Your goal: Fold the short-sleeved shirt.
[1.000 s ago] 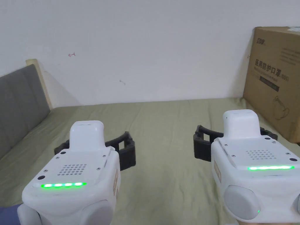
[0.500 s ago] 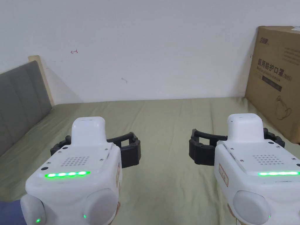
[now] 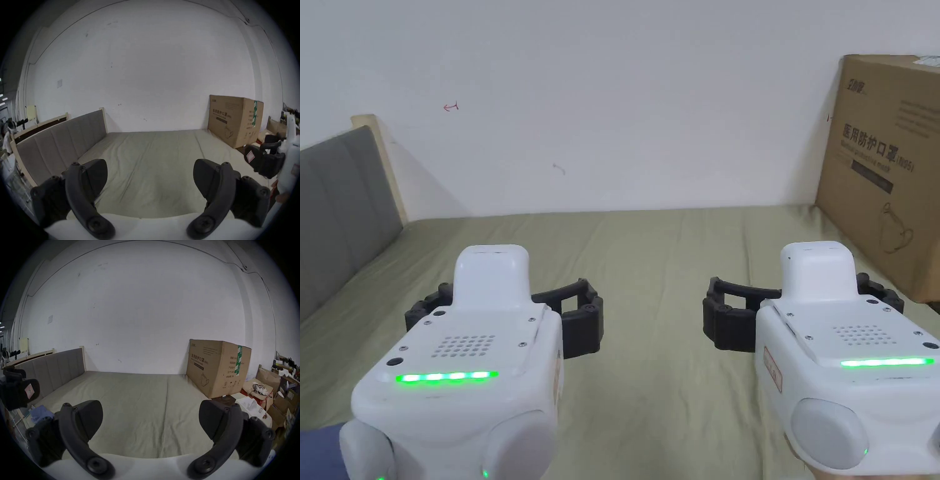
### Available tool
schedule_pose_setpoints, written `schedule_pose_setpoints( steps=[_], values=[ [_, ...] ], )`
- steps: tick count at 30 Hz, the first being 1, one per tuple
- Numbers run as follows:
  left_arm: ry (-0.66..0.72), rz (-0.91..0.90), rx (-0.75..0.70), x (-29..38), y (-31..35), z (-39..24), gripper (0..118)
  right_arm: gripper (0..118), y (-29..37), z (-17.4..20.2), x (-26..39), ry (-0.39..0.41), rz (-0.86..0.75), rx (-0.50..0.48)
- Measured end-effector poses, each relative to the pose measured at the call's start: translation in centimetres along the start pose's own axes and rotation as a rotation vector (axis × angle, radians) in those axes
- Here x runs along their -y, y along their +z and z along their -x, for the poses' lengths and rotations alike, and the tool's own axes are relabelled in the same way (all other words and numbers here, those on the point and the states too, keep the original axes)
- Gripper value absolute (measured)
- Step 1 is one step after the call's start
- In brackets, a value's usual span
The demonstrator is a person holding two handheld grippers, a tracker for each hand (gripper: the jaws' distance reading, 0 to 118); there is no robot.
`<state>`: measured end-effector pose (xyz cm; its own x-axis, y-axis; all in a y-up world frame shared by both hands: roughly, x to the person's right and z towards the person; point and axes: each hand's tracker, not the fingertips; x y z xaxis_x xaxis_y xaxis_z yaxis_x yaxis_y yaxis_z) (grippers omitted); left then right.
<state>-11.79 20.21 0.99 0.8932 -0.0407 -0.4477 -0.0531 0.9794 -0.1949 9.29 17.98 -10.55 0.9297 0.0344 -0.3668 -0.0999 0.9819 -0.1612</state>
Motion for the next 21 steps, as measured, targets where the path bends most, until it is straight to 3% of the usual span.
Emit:
schedule_pose_setpoints(
  steps=[6, 14, 21],
  values=[
    [-0.037, -0.015, -0.057, -0.1, 0.4, -0.7, 109, 116, 0.0, -0.1, 0.0, 0.001, 0.004, 0.006],
    [-0.036, -0.004, -0.021, -0.2, -0.1, -0.8, 110, 116, 0.0, -0.2, 0.1, -0.009, 0.009, 0.004],
    [-0.127, 0.031, -0.073, 0.7, -0.3, -1.9, 110, 116, -0.3, -0.5, 0.4, -0.011, 0.028, 0.013]
  ],
)
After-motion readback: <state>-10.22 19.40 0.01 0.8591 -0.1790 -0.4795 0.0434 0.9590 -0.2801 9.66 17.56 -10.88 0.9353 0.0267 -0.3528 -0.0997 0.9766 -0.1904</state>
